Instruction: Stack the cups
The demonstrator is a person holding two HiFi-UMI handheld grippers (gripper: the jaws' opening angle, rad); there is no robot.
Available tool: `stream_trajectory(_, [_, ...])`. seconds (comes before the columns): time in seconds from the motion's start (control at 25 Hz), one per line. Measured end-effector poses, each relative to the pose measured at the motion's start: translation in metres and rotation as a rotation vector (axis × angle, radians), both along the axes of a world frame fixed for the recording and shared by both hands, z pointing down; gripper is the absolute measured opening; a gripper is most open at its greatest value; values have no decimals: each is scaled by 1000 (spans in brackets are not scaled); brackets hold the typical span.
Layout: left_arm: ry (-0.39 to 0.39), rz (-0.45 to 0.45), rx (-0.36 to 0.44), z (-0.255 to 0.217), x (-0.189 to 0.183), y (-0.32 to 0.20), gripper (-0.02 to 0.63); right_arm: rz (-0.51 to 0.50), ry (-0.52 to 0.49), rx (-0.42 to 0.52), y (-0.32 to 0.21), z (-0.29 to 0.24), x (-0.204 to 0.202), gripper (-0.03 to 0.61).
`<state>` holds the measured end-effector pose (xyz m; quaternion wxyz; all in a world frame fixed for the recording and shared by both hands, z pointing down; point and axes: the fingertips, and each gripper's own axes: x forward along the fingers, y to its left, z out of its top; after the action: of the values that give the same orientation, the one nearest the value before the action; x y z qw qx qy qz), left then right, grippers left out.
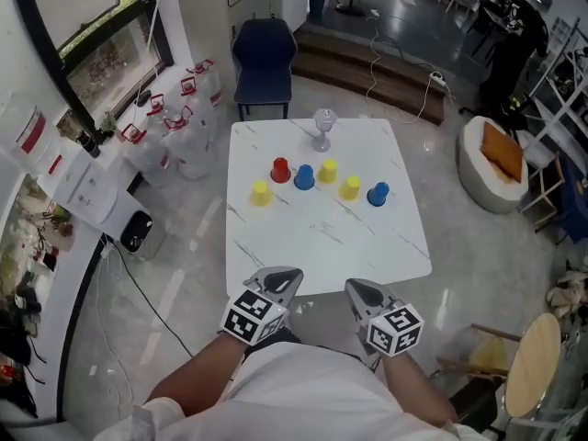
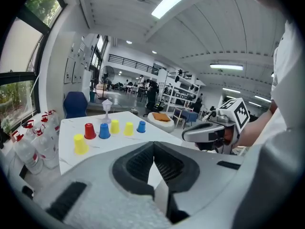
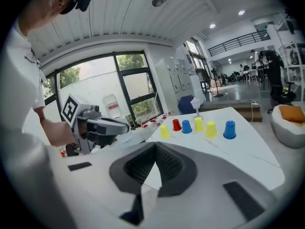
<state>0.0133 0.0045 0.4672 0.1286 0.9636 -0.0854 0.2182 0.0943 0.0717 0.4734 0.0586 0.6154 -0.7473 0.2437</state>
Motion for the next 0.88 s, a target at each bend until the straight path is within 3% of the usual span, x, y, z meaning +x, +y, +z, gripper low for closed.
stream_trajectory(0.2, [-8, 52, -6, 8, 1, -41, 8, 41, 8, 1, -42, 8, 3, 6])
stream_trajectory(0.48, [-5, 63, -33, 18, 4, -66, 8, -1, 41, -30, -73, 20, -3, 6])
stream_trajectory(0.68, [3, 8, -62, 26, 1, -83, 8, -60, 86, -41, -101, 24, -3, 6])
stream_trajectory(0.88, [-11, -93, -67, 34, -9, -105, 9, -179, 147, -35, -140, 26, -10, 6])
